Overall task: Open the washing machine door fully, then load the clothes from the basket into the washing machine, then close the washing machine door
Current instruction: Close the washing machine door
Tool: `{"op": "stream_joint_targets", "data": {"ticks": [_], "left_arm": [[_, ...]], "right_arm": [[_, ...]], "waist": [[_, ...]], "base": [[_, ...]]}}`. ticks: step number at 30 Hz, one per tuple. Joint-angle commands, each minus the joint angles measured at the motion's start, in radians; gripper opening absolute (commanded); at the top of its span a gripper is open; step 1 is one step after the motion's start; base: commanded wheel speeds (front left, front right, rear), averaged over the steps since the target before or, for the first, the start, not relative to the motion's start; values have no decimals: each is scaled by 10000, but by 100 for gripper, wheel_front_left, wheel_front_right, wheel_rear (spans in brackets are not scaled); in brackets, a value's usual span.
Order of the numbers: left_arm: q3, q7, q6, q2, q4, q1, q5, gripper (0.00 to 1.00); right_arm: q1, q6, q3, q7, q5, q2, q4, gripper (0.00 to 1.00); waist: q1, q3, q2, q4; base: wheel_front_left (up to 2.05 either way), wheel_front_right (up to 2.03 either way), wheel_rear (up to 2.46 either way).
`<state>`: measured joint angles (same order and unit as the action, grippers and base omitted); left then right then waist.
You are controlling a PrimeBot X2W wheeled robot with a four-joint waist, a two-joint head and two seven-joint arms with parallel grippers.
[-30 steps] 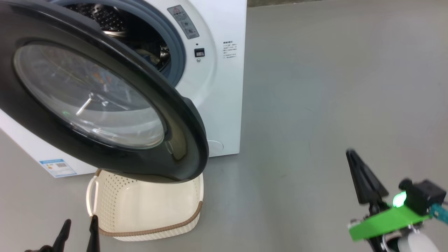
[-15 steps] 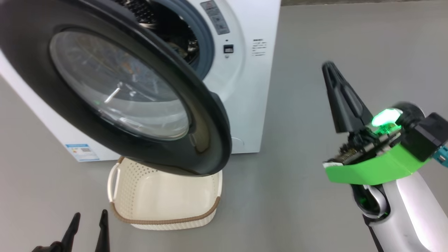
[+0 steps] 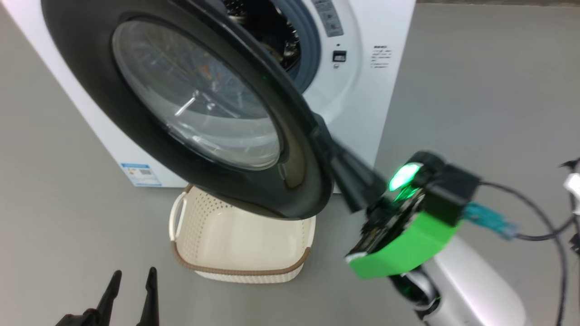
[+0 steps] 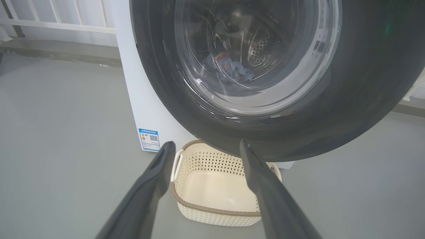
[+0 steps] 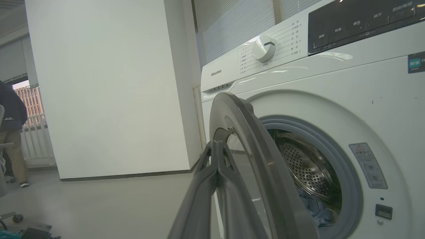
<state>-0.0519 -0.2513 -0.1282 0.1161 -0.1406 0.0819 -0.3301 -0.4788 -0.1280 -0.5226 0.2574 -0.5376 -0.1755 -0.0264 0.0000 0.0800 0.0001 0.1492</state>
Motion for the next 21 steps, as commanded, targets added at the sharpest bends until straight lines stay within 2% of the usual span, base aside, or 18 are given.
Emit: {"op": "stream_joint_targets", "data": {"ticks": [1, 12, 21], "left_arm": [[308, -105, -25, 57, 257, -437, 53, 100], [232, -105, -25, -135, 201, -685, -51, 100], [120, -105, -25, -265, 158, -953, -80, 100]], "right_arm": [[-133, -27, -608, 44, -208, 126, 215, 0], [-233, -27, -2073, 44, -562, -17, 2275, 0], [-493, -27, -1496, 44, -556, 18, 3365, 0]], "waist": [[0, 225, -1, 316], [0, 689, -1, 692], [0, 1077, -1, 755]], "base": [[0, 0, 0], [0, 0, 0], [0, 0, 0]]}}
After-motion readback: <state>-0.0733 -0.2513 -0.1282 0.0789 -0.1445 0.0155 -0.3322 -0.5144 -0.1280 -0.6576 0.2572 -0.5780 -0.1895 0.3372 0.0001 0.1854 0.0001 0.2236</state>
